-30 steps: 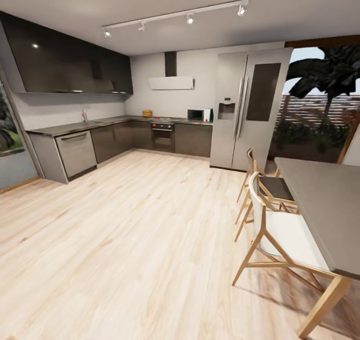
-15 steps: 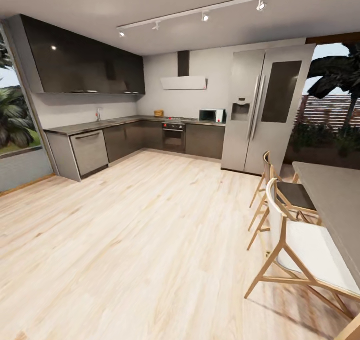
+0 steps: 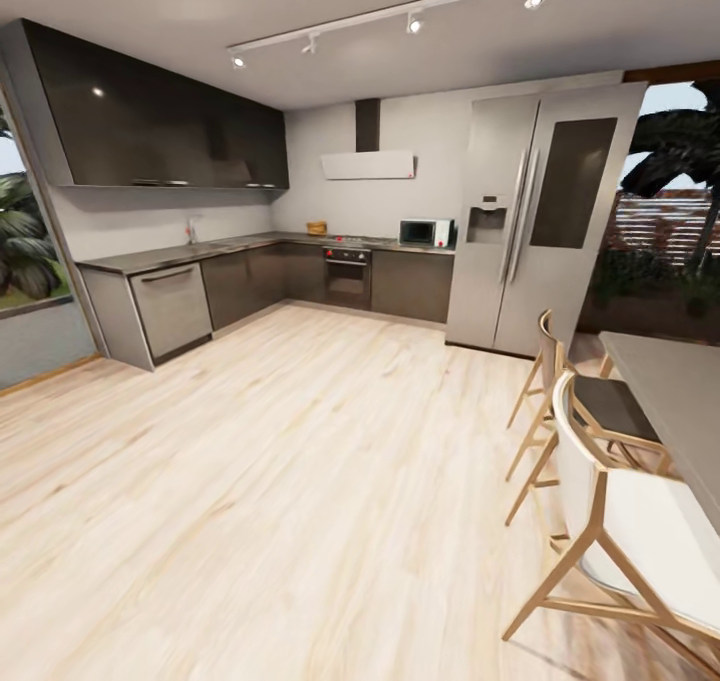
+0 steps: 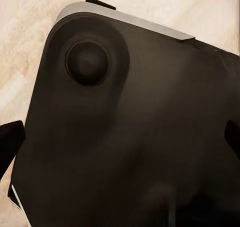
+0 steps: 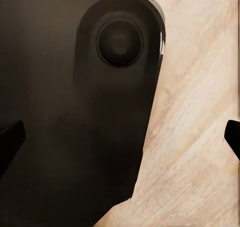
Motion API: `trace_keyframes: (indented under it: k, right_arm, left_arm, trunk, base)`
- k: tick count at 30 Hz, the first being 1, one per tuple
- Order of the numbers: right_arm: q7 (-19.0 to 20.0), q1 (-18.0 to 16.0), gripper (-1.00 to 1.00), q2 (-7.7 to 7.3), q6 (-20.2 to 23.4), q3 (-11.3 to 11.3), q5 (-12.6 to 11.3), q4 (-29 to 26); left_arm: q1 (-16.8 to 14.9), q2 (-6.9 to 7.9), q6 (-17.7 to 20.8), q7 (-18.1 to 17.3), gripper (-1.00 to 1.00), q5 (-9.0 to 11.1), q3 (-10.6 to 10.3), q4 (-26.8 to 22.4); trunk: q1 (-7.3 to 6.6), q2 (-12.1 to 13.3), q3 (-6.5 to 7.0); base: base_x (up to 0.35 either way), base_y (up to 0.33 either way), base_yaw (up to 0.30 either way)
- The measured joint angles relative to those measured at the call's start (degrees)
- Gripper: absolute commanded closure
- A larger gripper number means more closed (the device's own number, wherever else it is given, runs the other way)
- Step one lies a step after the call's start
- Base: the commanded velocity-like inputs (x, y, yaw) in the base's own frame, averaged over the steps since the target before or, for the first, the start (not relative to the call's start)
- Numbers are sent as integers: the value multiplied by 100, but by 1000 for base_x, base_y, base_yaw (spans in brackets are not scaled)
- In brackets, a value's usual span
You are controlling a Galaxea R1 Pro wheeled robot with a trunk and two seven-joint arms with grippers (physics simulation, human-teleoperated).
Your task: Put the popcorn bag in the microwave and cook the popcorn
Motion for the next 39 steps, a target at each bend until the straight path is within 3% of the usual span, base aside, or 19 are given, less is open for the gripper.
trace_keyframes:
  k: [31,39]
  right_arm:
    - [-1,0,-100,-11,-3,1,6,0]
    - [4,-1,-100,61,-28,-52,-2,-32]
  left_arm:
    - [0,2,4,0,-100,-1,-4,-1]
    - [0,7,15,17,-100,-6,-8,19]
  trunk:
    - [0,0,0]
    - [0,0,0]
  base:
    - [324,0,0]
    - [324,0,0]
